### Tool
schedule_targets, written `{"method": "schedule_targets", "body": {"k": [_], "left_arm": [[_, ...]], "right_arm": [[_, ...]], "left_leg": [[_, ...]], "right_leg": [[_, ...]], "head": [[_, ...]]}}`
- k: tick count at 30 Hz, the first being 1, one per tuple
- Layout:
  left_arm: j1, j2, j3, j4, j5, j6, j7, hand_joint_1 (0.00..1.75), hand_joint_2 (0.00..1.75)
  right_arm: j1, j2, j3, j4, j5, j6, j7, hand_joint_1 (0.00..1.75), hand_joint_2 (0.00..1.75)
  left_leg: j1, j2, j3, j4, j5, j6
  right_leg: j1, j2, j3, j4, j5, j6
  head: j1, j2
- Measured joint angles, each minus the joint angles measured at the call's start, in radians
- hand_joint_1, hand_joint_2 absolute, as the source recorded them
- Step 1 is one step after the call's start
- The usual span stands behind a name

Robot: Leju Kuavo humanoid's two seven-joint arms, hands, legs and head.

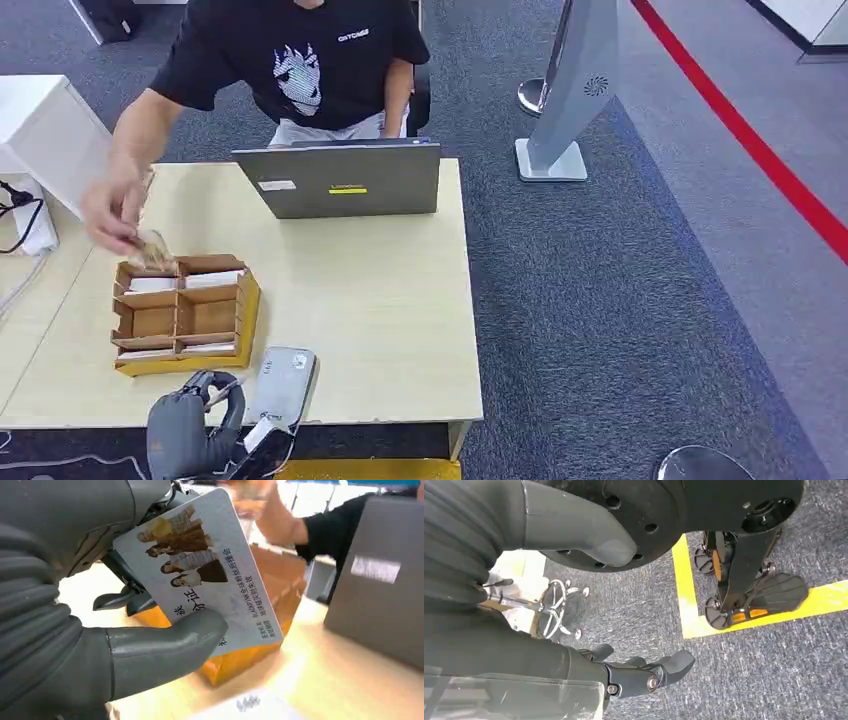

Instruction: Pass the card to the sensor for recognition and then transmit it.

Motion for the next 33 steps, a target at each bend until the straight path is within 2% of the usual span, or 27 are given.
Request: {"method": "schedule_targets", "body": {"k": [12,18,25,28,33], "left_arm": [[-0.058,-0.003,0.010,0.189,-0.013,-0.006,-0.002,1.75,1.75],[-0.080,-0.012,0.023,0.235,-0.023,0.006,-0.013,1.75,1.75],[-0.083,-0.016,0.025,0.245,-0.026,0.019,-0.021,1.75,1.75],[-0.078,-0.017,0.026,0.239,-0.031,0.041,-0.042,1.75,1.75],[-0.053,-0.016,0.026,0.122,-0.074,0.050,-0.048,1.75,1.75]], "right_arm": [[0.000,0.000,0.000,0.000,0.025,0.005,0.004,0.00,1.75],[0.000,0.000,0.000,0.000,0.032,0.006,0.004,0.00,1.75],[0.000,0.000,0.000,0.000,0.035,0.009,0.004,0.00,1.75],[0.000,0.000,0.000,0.000,0.037,0.009,0.004,0.00,1.75],[0.000,0.000,-0.006,0.000,0.048,0.011,0.000,0.00,1.75]], "left_leg": [[0.000,0.000,0.000,0.000,0.000,0.000],[0.000,0.000,0.001,0.000,0.000,0.000],[0.000,0.000,0.001,0.000,0.001,0.001],[0.000,0.000,0.002,0.000,0.001,0.001],[0.000,0.000,0.001,0.000,0.001,0.001]], "right_leg": [[0.000,0.000,0.000,0.000,0.000,0.000],[0.000,0.000,0.001,0.000,0.000,0.000],[0.000,-0.001,0.002,0.000,0.000,0.000],[0.000,-0.001,0.002,0.000,0.000,0.000],[0.000,-0.001,0.001,0.000,0.000,0.000]], "head": [[0.000,0.000],[0.000,0.000],[0.000,0.000],[0.000,0.000],[0.000,0.000]]}}
